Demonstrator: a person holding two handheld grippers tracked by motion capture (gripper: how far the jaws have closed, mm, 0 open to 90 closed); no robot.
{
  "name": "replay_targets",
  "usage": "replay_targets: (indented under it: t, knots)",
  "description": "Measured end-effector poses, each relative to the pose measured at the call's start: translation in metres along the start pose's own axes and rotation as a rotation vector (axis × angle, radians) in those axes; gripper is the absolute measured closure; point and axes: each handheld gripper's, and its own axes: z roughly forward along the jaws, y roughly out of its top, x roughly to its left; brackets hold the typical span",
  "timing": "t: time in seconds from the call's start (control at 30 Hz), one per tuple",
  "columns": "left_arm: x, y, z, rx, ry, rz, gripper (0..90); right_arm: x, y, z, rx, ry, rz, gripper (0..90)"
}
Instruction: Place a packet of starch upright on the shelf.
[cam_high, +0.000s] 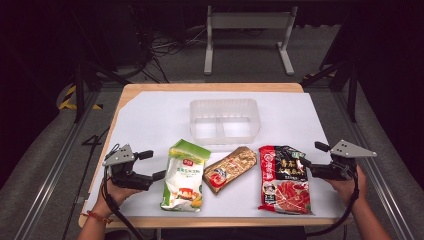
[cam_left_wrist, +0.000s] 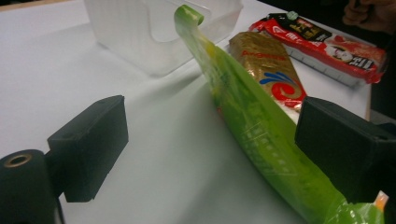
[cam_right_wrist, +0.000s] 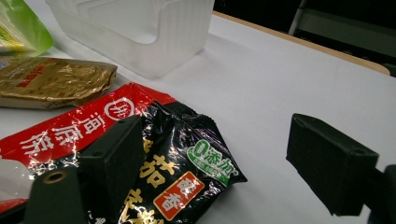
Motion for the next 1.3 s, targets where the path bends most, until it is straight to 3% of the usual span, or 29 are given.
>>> replay_targets:
  t: [0.1,0.17,0.3,0.37,0.43,0.53,0.77,0.87,1.0,1.17,1.3]
  knots:
    - [0.001,0.003,0.004,0.009,-0.012,-0.009,9.4,0.0,-0.001,0.001,0.006,0.003,0.002,19.3]
    - [0.004,0.004,0.007,0.005,-0.037,-0.039,9.4,0.0,-0.001,0.002,0.012,0.004,-0.003,19.3]
    - [0.001,0.011,0.001,-0.02,-0.05,-0.009,10.2,0.001,-0.001,0.004,0.022,0.005,-0.004,19.2]
    - [0.0,0.011,0.001,-0.014,-0.045,-0.015,10.4,0.002,-0.002,0.004,0.024,0.005,-0.008,19.3]
    - [0.001,0.01,0.009,0.037,-0.024,-0.011,10.5,0.002,-0.002,0.004,0.027,0.006,-0.005,19.3]
    - [0.001,0.011,0.02,0.083,-0.032,-0.016,10.2,0.002,-0.003,0.005,0.03,0.008,0.0,19.3]
    - [0.004,0.018,0.045,0.159,-0.081,-0.024,12.4,0.003,-0.004,0.008,0.048,0.01,0.001,19.3]
    - [0.008,0.022,0.057,0.185,-0.096,-0.056,17.5,0.003,-0.005,0.009,0.054,0.012,0.001,19.3]
    - [0.013,0.029,0.069,0.188,-0.142,-0.089,26.8,0.003,-0.005,0.009,0.058,0.017,-0.001,19.4]
    - [0.016,0.033,0.071,0.176,-0.191,-0.114,49.4,0.002,-0.006,0.009,0.059,0.024,0.008,19.4]
    - [0.011,0.035,0.065,0.202,-0.116,-0.075,77.6,0.002,-0.006,0.009,0.065,0.025,0.002,19.6]
